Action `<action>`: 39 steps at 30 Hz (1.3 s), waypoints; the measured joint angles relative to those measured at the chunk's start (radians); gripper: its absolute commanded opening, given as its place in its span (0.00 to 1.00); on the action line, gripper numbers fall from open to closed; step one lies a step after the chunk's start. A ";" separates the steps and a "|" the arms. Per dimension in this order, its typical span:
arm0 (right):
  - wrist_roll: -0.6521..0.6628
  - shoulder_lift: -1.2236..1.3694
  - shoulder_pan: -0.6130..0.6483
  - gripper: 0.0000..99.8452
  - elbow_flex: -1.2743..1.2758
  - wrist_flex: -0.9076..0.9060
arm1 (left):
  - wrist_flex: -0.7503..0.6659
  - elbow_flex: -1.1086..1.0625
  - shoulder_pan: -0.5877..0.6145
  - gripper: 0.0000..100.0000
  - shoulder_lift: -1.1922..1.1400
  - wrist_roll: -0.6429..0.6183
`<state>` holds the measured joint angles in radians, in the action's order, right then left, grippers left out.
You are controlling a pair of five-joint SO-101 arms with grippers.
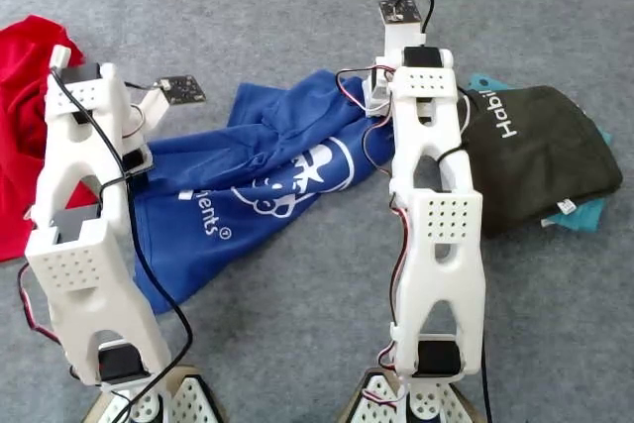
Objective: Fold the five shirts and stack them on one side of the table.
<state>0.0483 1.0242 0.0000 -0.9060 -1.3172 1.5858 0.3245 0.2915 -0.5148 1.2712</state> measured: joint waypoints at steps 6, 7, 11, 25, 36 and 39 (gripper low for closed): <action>0.000 0.000 0.000 0.01 0.000 0.000 | 0.097 0.094 0.003 0.11 0.000 0.057; 0.000 0.000 0.000 0.01 0.000 0.000 | 0.104 0.095 0.005 0.11 0.000 0.066; 0.000 0.000 0.000 0.01 0.000 0.000 | 0.117 0.095 0.011 0.18 0.000 0.097; 0.000 0.000 0.000 0.01 0.000 0.000 | 0.117 0.190 0.025 0.19 -0.129 0.109; 0.000 0.000 0.000 0.01 0.000 0.000 | 0.123 0.247 0.025 0.19 -0.147 0.109; 0.000 0.000 0.000 0.01 0.000 0.000 | 0.123 0.247 0.025 0.19 -0.147 0.109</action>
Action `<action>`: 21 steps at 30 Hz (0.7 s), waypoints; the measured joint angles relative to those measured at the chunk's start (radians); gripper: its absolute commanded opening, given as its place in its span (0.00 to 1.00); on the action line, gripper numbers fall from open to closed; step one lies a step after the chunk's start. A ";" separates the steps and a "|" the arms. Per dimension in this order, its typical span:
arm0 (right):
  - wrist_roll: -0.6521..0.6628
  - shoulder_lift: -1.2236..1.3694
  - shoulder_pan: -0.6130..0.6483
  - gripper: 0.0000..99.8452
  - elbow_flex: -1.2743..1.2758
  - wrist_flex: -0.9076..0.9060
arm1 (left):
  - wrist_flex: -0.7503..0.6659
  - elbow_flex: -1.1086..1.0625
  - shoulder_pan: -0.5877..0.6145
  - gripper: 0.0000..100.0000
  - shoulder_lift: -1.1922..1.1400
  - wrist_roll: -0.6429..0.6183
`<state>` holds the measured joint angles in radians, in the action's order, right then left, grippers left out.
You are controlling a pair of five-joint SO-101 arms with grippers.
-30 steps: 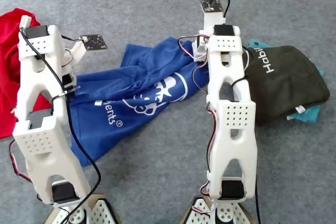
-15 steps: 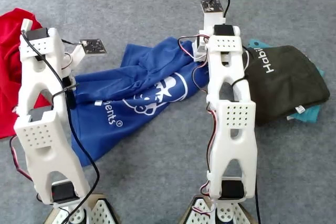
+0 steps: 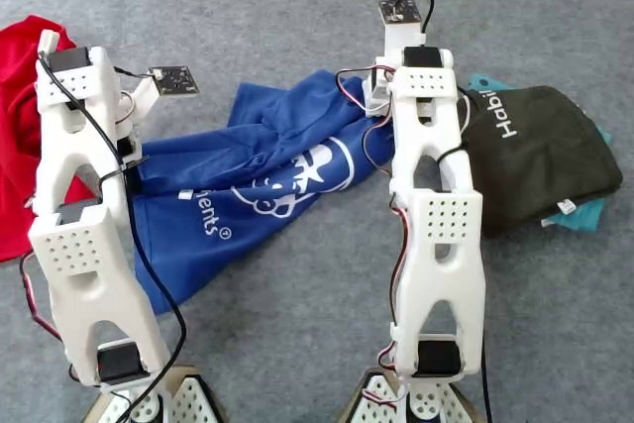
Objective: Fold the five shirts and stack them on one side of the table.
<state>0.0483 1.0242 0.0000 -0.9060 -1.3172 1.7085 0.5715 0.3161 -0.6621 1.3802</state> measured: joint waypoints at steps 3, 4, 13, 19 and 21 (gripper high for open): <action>0.000 0.000 0.000 0.01 0.000 0.000 | 0.000 0.000 0.000 0.16 0.000 0.000; 0.000 0.000 0.000 0.01 0.000 0.000 | 0.000 0.000 0.000 0.15 0.000 0.000; 0.000 0.000 0.000 0.01 0.000 0.000 | 0.006 0.000 0.000 0.15 0.000 0.000; 0.000 0.000 0.000 0.01 0.000 0.000 | 0.021 0.000 0.000 0.15 0.000 0.000; 0.000 0.000 0.000 0.01 0.000 0.000 | 0.026 0.000 0.000 0.15 0.000 0.000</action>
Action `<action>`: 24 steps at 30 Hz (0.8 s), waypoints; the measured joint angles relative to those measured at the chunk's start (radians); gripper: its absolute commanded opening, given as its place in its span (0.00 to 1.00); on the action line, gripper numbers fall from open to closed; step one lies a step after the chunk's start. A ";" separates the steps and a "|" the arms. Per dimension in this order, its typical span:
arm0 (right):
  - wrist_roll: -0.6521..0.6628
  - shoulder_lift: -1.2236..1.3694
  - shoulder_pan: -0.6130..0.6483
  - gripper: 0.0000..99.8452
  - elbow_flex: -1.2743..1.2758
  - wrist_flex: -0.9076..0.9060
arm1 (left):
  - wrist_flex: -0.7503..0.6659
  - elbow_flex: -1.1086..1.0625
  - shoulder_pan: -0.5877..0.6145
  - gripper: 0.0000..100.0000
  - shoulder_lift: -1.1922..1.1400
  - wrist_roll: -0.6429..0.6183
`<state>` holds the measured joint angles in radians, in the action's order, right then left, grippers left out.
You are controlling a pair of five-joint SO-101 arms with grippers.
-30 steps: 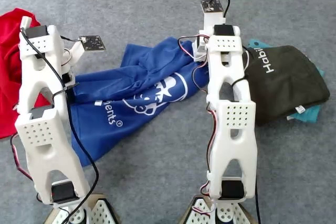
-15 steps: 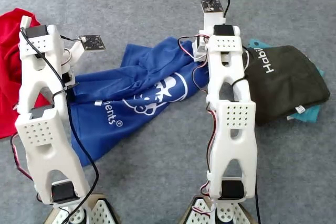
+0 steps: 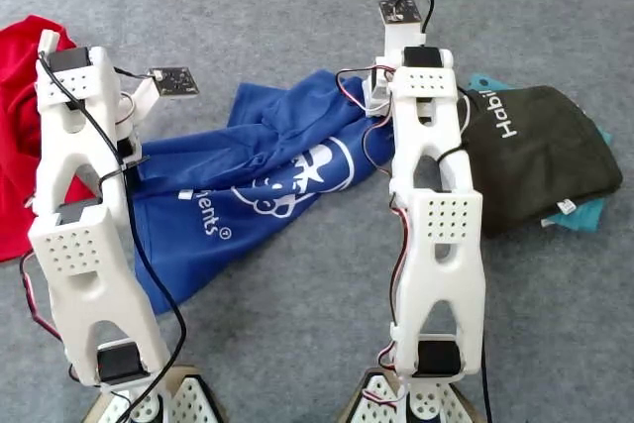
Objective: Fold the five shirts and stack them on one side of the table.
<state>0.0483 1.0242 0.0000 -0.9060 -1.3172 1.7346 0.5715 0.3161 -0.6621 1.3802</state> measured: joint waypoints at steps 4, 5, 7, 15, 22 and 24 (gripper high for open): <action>0.000 0.000 0.000 0.01 0.000 0.000 | 0.000 0.000 0.000 0.15 0.000 0.000; 0.000 0.000 0.000 0.01 0.000 0.000 | 0.000 0.000 0.000 0.15 0.000 0.000; 0.000 0.000 0.000 0.01 0.000 0.000 | 0.000 0.006 0.000 0.15 -0.014 0.000; 0.000 0.000 0.000 0.01 0.000 0.000 | 0.003 0.029 0.000 0.19 -0.058 0.000; 0.000 0.000 0.000 0.01 0.000 0.000 | 0.003 0.043 0.000 0.15 -0.066 0.000; 0.000 0.000 0.000 0.01 0.000 0.000 | 0.003 0.043 0.000 0.15 -0.068 0.000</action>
